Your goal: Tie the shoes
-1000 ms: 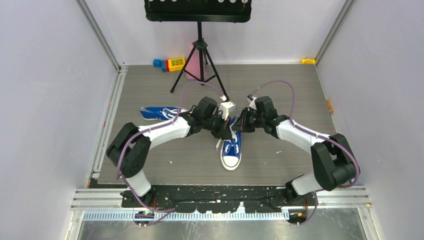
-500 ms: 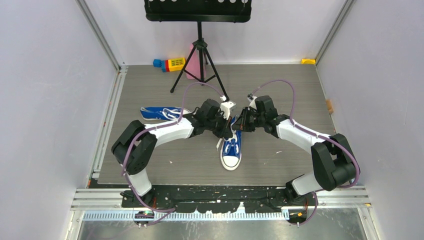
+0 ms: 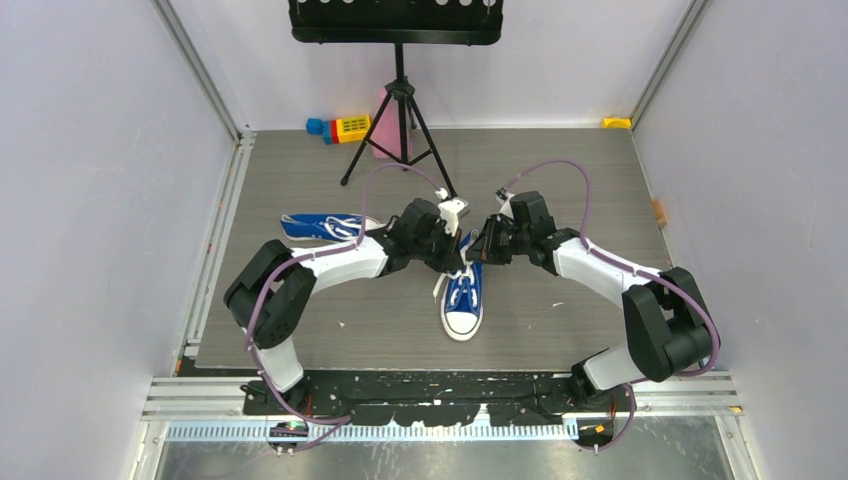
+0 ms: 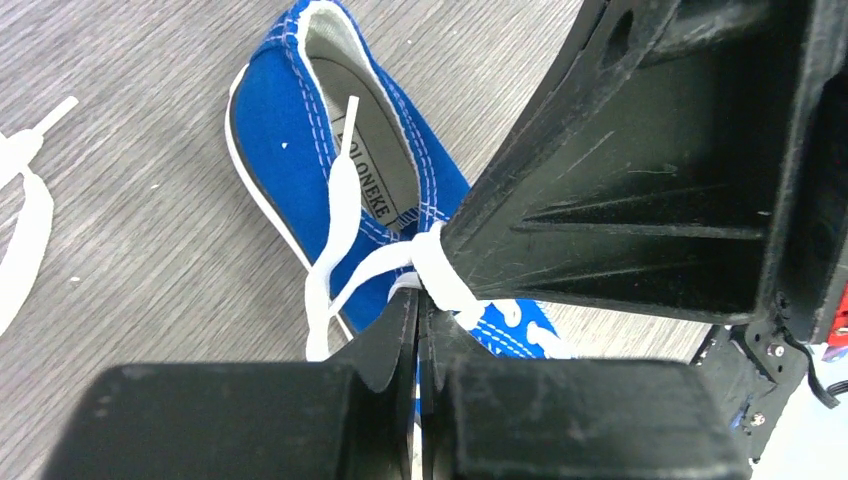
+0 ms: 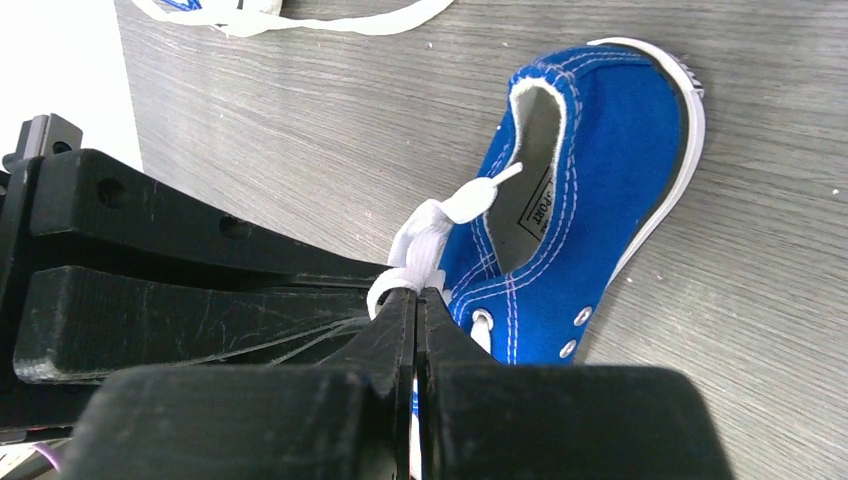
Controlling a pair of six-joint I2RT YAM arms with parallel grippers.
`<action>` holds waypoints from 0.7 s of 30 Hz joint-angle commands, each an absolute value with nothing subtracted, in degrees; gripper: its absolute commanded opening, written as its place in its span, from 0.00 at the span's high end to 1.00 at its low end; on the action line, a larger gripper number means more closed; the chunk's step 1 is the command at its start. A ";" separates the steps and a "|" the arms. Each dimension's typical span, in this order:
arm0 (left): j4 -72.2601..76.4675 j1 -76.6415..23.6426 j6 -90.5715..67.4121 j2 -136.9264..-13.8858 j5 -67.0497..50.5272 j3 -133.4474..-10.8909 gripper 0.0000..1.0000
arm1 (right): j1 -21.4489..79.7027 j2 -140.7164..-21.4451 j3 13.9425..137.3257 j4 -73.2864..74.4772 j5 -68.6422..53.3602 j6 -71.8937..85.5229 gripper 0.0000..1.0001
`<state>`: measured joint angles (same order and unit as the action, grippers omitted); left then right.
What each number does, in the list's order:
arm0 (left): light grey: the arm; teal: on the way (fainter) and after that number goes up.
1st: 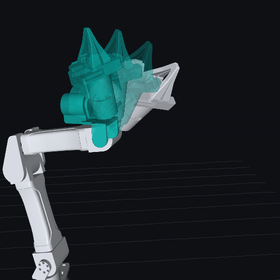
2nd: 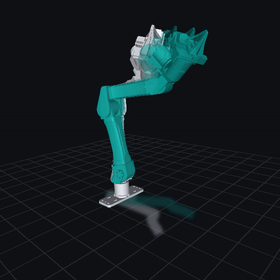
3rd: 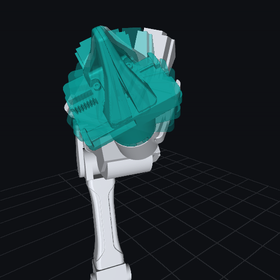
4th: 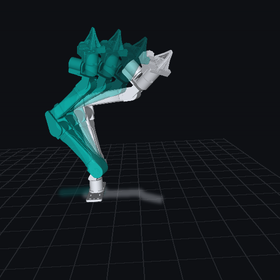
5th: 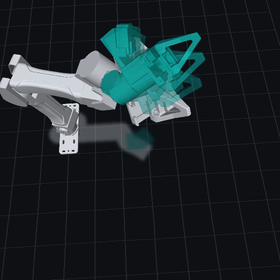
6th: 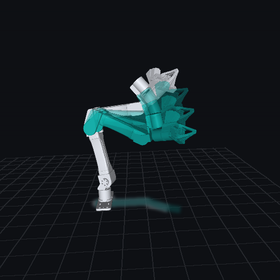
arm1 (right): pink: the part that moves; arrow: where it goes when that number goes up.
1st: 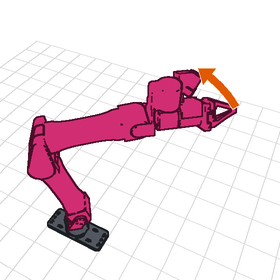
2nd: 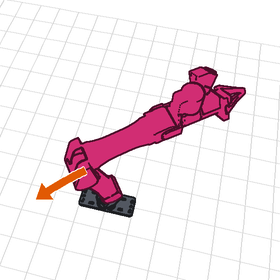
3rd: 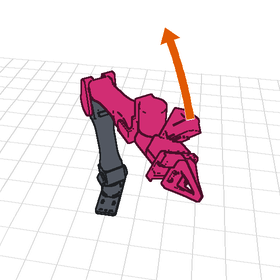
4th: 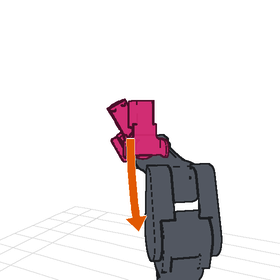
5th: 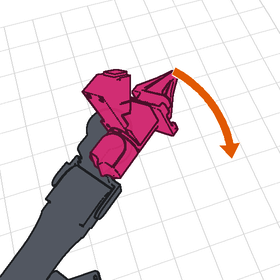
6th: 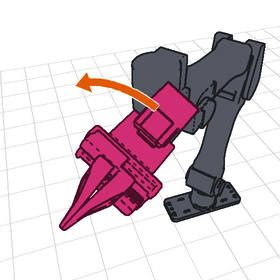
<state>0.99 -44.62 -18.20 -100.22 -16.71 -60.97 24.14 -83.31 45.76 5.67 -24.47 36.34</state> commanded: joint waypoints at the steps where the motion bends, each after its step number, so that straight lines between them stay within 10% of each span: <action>1: 7.80 -44.82 -20.57 -101.12 -20.10 -60.60 0.99 | 23.99 -82.60 48.34 5.42 -24.28 36.54 1.00; 21: 30.11 -42.34 -33.03 -106.18 -34.83 -55.75 0.99 | 24.04 -80.83 48.19 6.08 -24.35 41.51 1.00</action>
